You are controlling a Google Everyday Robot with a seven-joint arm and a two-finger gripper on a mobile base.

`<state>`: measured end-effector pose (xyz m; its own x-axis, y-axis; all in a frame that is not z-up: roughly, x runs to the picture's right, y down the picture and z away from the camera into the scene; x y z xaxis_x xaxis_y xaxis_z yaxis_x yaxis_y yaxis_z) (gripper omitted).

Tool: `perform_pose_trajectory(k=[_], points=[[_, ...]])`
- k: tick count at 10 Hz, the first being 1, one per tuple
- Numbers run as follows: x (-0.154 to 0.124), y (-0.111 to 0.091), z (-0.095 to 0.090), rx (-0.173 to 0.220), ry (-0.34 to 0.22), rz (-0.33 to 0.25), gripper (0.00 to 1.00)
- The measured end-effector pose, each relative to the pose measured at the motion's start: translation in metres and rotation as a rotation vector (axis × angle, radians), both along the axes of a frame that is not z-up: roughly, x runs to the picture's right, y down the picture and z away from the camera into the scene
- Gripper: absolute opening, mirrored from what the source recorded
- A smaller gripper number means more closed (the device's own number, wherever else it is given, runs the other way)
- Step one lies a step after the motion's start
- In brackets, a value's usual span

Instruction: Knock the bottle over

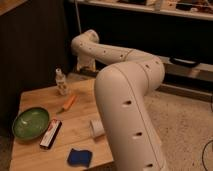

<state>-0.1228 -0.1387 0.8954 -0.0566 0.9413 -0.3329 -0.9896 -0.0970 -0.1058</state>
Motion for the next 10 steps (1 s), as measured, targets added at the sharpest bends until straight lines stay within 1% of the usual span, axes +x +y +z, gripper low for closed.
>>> perform_pose_trajectory(k=[2,3,4,5,8,9,10], points=[[-0.009,-0.007,0.013,-0.012,0.003,0.009,0.65],[-0.009,-0.013,0.017,-0.005,0.007,0.012,0.65],[-0.013,-0.017,0.018,-0.002,-0.001,0.021,0.65],[-0.017,-0.018,0.018,-0.003,-0.038,0.046,0.62],[-0.006,-0.021,0.019,0.014,-0.267,0.198,0.34],[-0.005,-0.019,0.021,0.015,-0.338,0.244,0.22],[-0.005,-0.017,0.023,0.013,-0.358,0.266,0.13]])
